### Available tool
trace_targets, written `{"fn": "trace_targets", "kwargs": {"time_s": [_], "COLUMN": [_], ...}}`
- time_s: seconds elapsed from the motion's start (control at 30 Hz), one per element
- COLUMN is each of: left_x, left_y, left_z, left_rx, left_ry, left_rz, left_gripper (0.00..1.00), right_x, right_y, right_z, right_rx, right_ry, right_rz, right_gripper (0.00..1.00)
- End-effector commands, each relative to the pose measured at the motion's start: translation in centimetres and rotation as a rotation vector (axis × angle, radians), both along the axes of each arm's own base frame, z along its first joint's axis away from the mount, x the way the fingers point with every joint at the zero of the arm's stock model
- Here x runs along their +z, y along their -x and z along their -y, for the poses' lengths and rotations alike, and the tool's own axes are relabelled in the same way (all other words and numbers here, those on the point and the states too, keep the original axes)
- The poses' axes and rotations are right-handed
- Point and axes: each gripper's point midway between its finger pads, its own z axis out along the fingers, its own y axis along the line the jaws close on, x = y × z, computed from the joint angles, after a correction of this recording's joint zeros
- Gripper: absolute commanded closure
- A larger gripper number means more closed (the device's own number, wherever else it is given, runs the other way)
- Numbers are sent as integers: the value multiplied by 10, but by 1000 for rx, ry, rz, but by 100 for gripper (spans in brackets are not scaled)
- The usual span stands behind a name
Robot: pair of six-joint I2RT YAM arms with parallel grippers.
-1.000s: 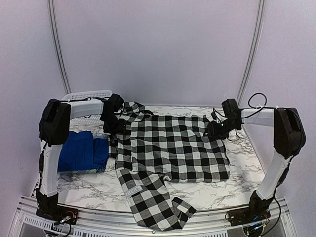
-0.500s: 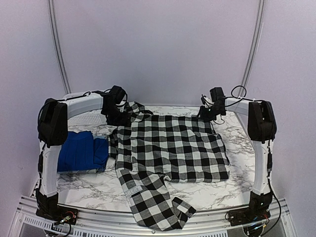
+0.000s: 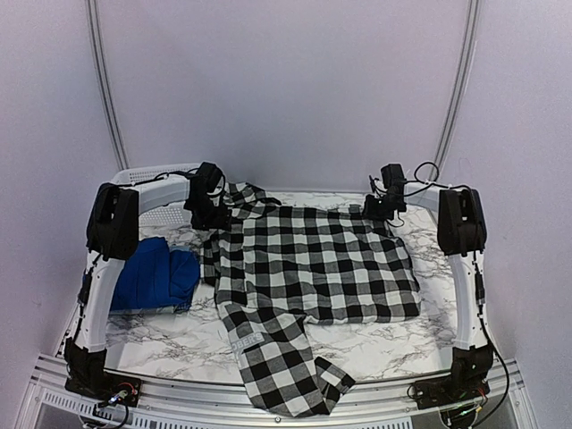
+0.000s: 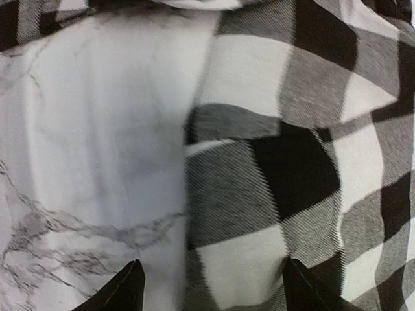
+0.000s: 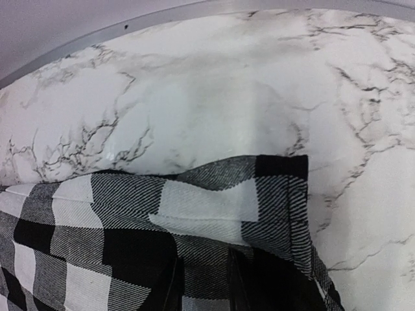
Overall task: Fold and stack the mixed laundry pile
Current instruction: Flatten out the crumpled shirt at the center of the board.
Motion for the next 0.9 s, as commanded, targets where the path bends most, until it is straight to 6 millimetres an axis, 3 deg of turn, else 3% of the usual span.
{"fn": "trace_targets", "kwargs": {"time_s": [0.0, 0.1, 0.2, 0.3, 0.37, 0.43, 0.53, 0.67, 0.73, 0.87], "left_x": [-3, 17, 52, 87, 97, 98, 88, 62, 47, 23], "left_y": [-29, -55, -57, -27, 3, 36, 84, 130, 139, 137], "left_z": [-5, -11, -12, -2, 5, 13, 25, 42, 45, 38], "left_rx": [45, 88, 84, 4, -52, -108, -175, -239, -233, -164], "left_ry": [10, 26, 57, 51, 33, 38, 57, 36, 21, -21], "left_rz": [31, 106, 153, 172, 157, 121, 44, -40, -78, -119], "left_gripper": [24, 18, 16, 18, 23, 31, 44, 58, 67, 78], "right_x": [-42, -30, 9, 62, 96, 112, 117, 99, 84, 56], "right_y": [2, -11, -22, -18, -4, 17, 58, 118, 146, 191], "right_z": [61, 73, 62, 49, 40, 30, 13, -9, -19, -34], "right_rx": [-147, -165, -113, -63, -33, 0, 41, 89, 107, 140], "right_ry": [68, 52, -12, -67, -105, -151, -199, -234, -240, -250], "right_rz": [-106, -81, -13, 70, 106, 106, 65, -26, -77, -155], "right_gripper": [75, 72, 62, 53, 51, 51, 51, 51, 51, 52]}}
